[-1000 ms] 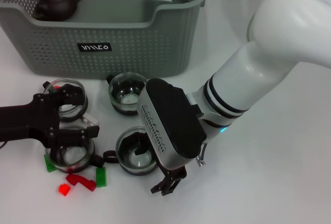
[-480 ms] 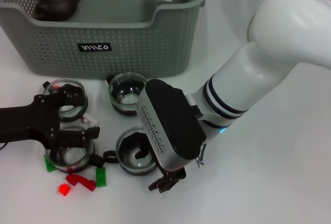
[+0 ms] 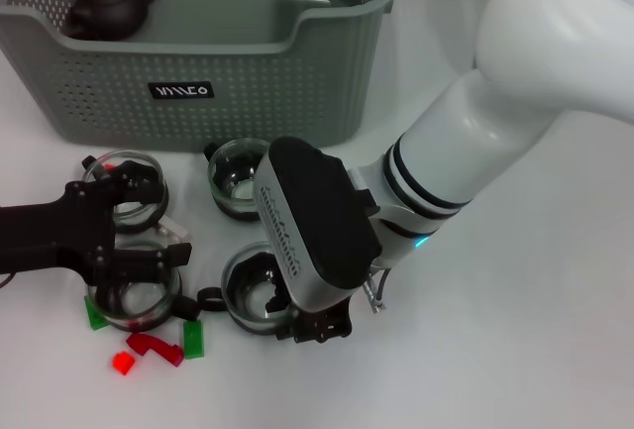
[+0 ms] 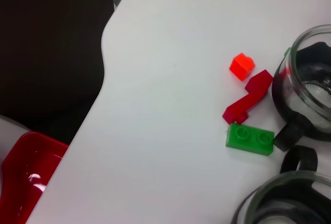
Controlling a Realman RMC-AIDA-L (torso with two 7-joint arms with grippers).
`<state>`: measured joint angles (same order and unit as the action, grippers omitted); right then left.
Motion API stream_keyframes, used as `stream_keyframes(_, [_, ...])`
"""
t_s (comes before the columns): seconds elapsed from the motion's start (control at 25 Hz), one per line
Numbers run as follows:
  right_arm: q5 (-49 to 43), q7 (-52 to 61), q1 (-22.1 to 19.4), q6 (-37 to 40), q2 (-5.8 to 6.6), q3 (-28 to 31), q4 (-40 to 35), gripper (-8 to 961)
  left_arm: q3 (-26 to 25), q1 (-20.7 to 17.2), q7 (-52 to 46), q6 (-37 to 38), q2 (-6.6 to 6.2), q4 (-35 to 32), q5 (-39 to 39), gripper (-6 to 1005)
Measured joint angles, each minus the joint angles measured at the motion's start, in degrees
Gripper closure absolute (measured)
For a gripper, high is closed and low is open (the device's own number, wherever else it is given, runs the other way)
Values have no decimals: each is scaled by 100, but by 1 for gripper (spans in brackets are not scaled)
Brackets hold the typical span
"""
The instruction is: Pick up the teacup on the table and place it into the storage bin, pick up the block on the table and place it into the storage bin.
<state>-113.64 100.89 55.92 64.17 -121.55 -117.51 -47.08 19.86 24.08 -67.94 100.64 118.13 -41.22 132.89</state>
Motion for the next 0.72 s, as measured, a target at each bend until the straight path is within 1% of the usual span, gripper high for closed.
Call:
stream_keyframes(0.2, [-1,47,22,54,0,0,10,781,0,0,0,0,0,0,0,67])
stream_keyframes(0.48, [15,69,23,134,2,3,9,846,0,0,19,0,0,0,0,67])
stream_keyframes(0.64, [1,200,-4,156,31,16,-82,883,-2,-2,35,0,0,0,0,67])
stream_keyframes(0.72, [0,308,-25,202,51,31,-176,884,-6,-10,44,0,0,0,0,67])
